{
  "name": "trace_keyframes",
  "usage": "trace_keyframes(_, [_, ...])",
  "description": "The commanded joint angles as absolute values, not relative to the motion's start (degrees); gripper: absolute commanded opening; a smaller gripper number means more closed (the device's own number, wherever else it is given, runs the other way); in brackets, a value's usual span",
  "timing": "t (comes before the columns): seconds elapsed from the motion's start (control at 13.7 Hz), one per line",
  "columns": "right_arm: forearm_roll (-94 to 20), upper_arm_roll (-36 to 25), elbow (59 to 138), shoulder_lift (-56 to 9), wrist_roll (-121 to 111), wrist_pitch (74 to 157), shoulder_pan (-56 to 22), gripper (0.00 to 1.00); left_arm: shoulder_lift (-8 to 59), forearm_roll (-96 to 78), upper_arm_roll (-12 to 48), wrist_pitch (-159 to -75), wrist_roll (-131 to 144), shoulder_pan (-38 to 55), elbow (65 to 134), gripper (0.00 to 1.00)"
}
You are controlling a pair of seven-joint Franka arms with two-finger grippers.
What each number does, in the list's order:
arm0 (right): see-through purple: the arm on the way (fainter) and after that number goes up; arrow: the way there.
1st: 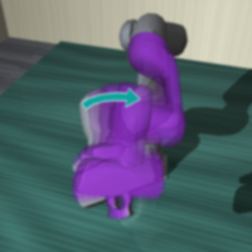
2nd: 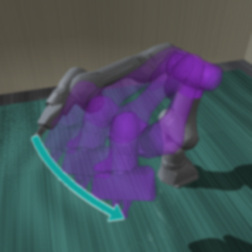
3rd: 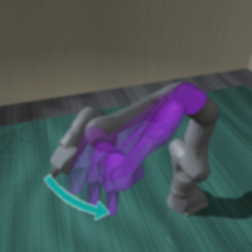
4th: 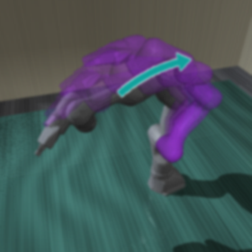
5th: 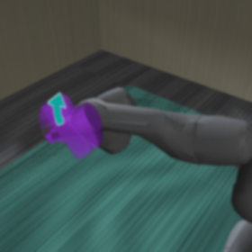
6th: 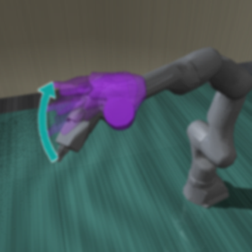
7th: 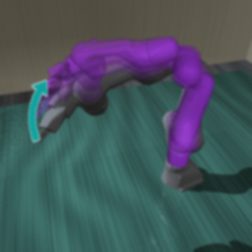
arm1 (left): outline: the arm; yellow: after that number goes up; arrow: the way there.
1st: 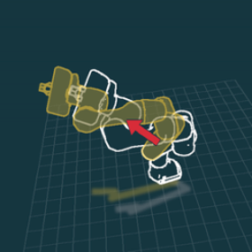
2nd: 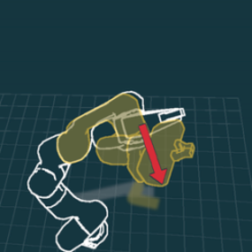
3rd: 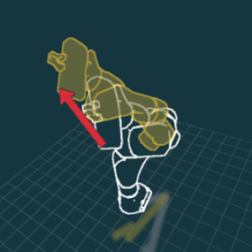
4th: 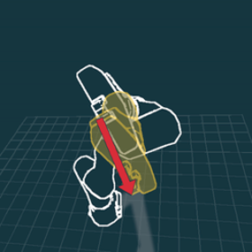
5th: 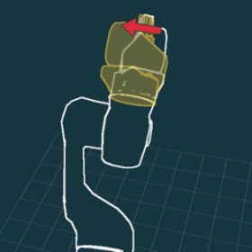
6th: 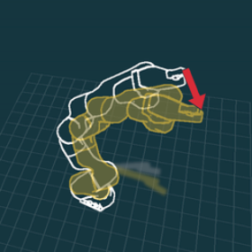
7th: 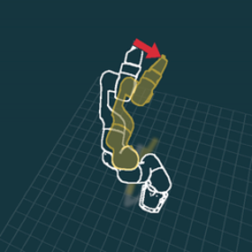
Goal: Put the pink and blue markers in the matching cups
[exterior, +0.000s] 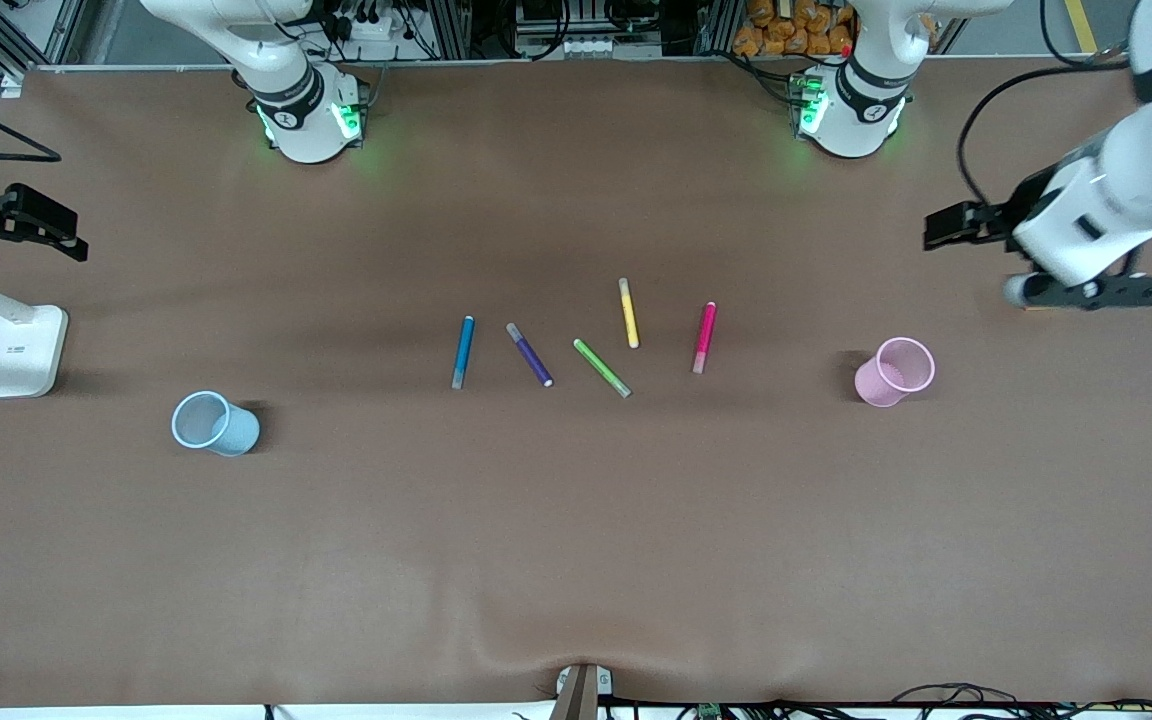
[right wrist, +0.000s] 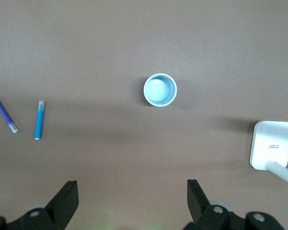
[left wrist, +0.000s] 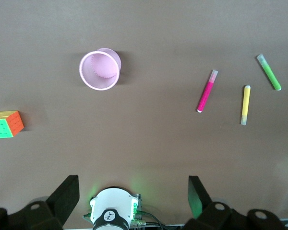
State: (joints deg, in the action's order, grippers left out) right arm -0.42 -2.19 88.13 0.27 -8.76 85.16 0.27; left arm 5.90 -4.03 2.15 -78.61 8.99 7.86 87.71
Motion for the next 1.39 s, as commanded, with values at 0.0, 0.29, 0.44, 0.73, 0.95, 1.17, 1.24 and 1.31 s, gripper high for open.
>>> trace_keyframes(0.0, [-1.23,-2.02,88.07,0.09,-9.58,85.52,0.70,1.00,9.04,-3.96,2.11,-78.48,9.40,9.22,86.40,1.00])
trace_keyframes(0.29, [-1.23,-2.02,88.07,-0.17,-9.58,85.60,0.53,1.00,13.87,-3.87,2.28,-79.27,9.40,10.02,86.40,1.00])
trace_keyframes(0.44, [-1.23,-1.93,88.07,-0.53,-9.58,85.95,0.27,1.00,14.50,-3.96,2.29,-80.59,9.49,11.07,86.05,1.00])
trace_keyframes(0.73, [-3.16,-1.93,87.98,-2.72,-9.58,87.97,-0.17,1.00,18.70,-3.87,2.29,-82.26,10.10,13.35,86.48,1.00])
trace_keyframes(0.95, [-3.25,-1.76,87.98,-4.39,-9.49,89.21,-2.19,1.00,21.79,-3.69,2.28,-88.40,14.14,17.83,88.93,1.00])
trace_keyframes(1.17, [-3.25,-1.85,87.98,-6.67,-9.32,90.44,-5.35,1.00,22.41,-3.26,2.29,-96.82,14.85,20.82,95.24,1.00])
trace_keyframes(1.24, [-3.34,-1.76,87.98,-7.81,-8.88,90.96,-6.49,1.00,22.15,-2.38,2.29,-101.29,14.77,21.96,98.58,1.00])
trace_keyframes(1.31, [-3.60,-1.84,87.98,-9.13,-8.70,91.40,-7.98,1.00,22.41,-2.20,2.37,-103.69,14.77,22.41,100.79,1.00])
